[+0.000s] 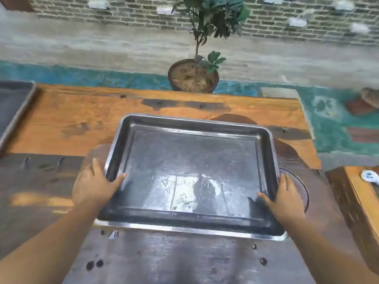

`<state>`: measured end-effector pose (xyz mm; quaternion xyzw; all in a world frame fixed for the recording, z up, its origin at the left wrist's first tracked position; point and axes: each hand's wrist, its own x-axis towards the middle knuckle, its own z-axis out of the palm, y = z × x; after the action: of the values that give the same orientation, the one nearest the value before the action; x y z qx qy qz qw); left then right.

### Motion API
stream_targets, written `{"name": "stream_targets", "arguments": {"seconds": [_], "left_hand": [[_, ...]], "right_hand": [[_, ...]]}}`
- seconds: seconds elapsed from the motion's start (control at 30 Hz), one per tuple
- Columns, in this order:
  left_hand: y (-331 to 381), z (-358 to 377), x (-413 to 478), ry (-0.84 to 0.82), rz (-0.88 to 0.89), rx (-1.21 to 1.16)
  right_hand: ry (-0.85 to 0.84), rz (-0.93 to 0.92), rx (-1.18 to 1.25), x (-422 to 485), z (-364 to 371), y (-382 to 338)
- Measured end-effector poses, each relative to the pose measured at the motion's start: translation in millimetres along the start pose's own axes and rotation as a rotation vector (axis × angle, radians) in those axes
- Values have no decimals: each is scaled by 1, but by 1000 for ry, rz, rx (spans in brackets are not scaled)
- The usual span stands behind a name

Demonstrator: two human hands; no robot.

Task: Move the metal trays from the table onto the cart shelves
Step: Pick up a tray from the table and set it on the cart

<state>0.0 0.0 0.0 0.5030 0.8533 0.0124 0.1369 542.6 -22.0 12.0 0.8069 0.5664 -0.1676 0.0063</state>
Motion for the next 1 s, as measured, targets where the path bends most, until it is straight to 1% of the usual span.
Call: {"name": "stream_targets", "arguments": {"seconds": [0.07,0.2,0.3,0.47,0.57,0.67,0.77,0.87,0.93,1.0], "left_hand": [[-4,6,5,3,-60,-20],[-15,21,10,17,-25,40],[-11,23,8,31,-87,-21],[-6,19,5,-15,-85,-14],[-12,15,-2,4,-54,-51],[-24,3,-23,-42,-64,-156],[-38,-17,-56,-65,-188,-256],[-60,-44,-105,15,-265,-329],[-76,-61,-129,58,-289,-360],[-98,-84,-166,116,-349,-418]], "right_hand": [[24,48,44,3,5,5],[13,165,163,2,22,20],[19,262,242,5,33,26],[36,236,243,11,39,32],[43,230,236,15,28,33],[46,163,226,16,16,29],[67,71,245,16,1,18],[41,-53,277,13,-17,-4],[25,-89,298,15,-30,-24],[9,-203,303,8,-45,-52]]}}
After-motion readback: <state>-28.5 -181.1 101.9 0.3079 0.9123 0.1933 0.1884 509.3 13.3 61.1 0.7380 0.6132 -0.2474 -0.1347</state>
